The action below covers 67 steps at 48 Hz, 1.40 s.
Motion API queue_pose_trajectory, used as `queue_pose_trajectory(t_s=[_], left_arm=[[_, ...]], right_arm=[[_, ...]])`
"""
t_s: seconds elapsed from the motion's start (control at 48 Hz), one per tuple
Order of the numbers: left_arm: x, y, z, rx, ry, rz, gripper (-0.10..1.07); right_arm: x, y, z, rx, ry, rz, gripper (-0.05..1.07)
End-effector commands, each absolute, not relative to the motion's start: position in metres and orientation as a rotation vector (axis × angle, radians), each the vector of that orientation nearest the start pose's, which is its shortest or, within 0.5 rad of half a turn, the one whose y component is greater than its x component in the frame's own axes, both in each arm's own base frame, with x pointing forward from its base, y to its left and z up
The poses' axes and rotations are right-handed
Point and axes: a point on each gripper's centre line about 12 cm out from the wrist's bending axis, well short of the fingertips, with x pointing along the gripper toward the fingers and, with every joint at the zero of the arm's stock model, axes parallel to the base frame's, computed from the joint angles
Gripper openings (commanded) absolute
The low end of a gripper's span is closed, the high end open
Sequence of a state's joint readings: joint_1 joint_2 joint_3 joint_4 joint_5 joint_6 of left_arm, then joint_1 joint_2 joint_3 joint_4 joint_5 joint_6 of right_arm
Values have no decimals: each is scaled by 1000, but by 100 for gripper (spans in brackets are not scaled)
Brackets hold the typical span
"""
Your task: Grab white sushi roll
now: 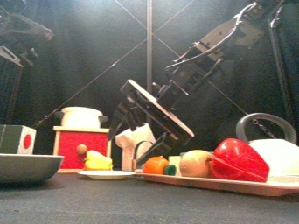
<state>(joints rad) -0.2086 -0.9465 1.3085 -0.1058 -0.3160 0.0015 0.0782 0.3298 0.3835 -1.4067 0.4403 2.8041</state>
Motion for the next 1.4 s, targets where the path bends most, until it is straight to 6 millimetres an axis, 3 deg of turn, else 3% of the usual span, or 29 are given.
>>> queue_pose_trajectory(t_s=[0.0, 0.312, 0.688, 1.167, 1.375], left_arm=[[188, -36, 245, -95, 35, -173, -2], [188, -36, 245, -95, 35, -173, -2], [188, -35, 245, -97, 36, -171, -2], [188, -36, 245, -98, 35, -173, -2], [188, -35, 245, -98, 35, -171, -2]], right_arm=[[465, -12, 145, 1141, 342, -746, 102], [464, 7, 172, 1121, 320, -658, 102], [448, 24, 184, 1111, 329, -616, 101], [409, 34, 190, 1106, 304, -742, 101], [406, 43, 203, 1034, 348, -818, 101]])
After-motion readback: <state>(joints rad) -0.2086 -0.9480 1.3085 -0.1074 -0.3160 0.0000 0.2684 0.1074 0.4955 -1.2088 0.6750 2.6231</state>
